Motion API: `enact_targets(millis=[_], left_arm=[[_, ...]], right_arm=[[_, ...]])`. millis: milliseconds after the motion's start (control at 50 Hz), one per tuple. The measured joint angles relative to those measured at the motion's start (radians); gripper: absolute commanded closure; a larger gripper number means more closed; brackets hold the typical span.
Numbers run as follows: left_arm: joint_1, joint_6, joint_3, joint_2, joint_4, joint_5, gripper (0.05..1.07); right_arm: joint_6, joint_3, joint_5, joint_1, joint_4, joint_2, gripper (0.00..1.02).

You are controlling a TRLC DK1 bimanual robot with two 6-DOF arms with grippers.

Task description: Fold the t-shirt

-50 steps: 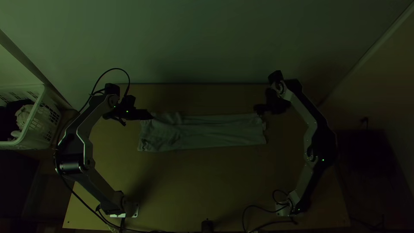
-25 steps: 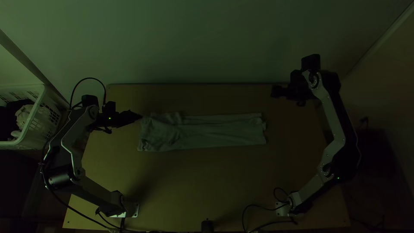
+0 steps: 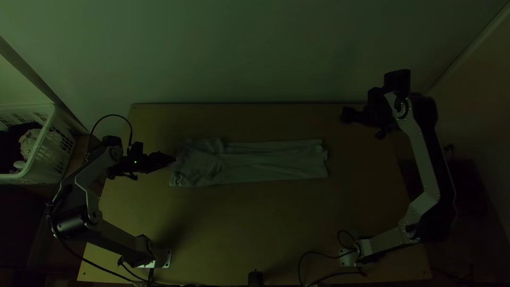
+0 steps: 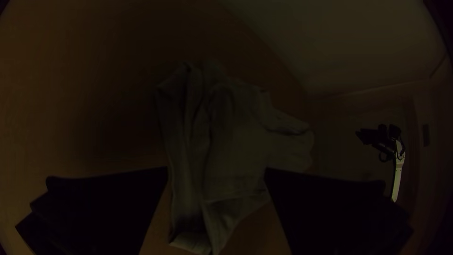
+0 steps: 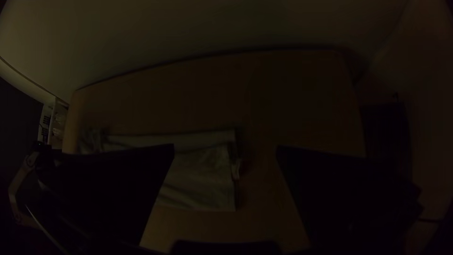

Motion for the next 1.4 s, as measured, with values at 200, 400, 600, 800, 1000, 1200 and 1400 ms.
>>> enact_targets(millis=[200, 400, 600, 800, 1000, 1200, 1400], left_arm=[[0.004, 0.030, -0.014, 0.031, 0.008, 0.003, 0.09], [-0.005, 0.041, -0.018, 0.098, 0.029, 0.012, 0.09], [-0.035, 0.040, -0.018, 0.098, 0.037, 0.014, 0.09], [-0.116, -0.016, -0.018, 0.098, 0.087, 0.005, 0.09], [-0.224, -0.124, -0.017, 0.094, 0.206, -0.069, 0.09], [-0.365, -0.213, 0.000, 0.076, 0.299, -0.236, 0.10], [-0.481, -0.254, 0.005, 0.055, 0.311, -0.352, 0.59]], right_arm=[[0.002, -0.063, 0.000, 0.000, 0.000, -0.049, 0.03], [0.002, -0.098, 0.000, 0.000, 0.000, -0.086, 0.03], [0.002, -0.148, 0.000, -0.007, 0.000, -0.124, 0.03], [0.002, -0.179, 0.000, -0.021, 0.000, -0.143, 0.03], [0.002, -0.188, 0.000, -0.026, 0.002, -0.163, 0.03], [0.002, -0.222, 0.000, -0.033, 0.003, -0.201, 0.03], [0.002, -0.225, 0.000, -0.034, 0.003, -0.209, 0.03]])
